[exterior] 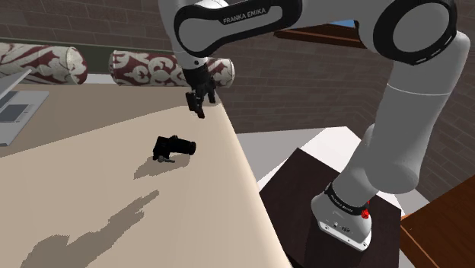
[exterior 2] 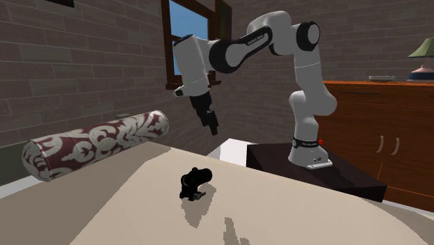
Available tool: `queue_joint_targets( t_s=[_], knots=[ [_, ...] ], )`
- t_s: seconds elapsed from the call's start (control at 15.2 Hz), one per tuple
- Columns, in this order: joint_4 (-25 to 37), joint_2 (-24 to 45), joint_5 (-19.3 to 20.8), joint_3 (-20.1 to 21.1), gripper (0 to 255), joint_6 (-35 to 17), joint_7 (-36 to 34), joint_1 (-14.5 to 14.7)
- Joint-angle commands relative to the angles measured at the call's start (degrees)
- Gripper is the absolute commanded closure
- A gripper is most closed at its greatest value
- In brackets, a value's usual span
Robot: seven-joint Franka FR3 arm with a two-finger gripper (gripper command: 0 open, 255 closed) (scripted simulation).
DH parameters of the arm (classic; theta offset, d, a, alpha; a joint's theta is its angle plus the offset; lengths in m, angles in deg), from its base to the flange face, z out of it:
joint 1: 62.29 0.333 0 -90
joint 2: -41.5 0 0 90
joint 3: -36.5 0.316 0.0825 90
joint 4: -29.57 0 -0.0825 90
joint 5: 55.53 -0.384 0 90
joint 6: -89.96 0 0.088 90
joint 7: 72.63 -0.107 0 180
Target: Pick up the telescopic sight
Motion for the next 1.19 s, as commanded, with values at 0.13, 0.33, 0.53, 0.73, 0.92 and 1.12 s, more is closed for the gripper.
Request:
queue_joint_targets(
  t_s=[0.13, 0.33, 0.53, 0.73, 0.92, 1.12],
  knots=[
    [9.19, 9.59, 1.78, 0.88, 0, 2.18, 0.31, 2.44],
    [17.35, 17.17, 3.09, 1.29, 0, 4.64, 0.77, 4.72],
    [26.98, 25.32, 4.34, 1.49, 0, 7.90, 1.62, 7.36],
    [29.00, 27.99, 4.71, 1.40, 0, 7.69, 1.77, 8.08],
    [28.03, 28.80, 4.85, 1.31, 0, 5.94, 1.53, 8.04],
    [27.31, 29.56, 4.99, 1.23, 0, 4.49, 1.34, 8.01]
  ],
)
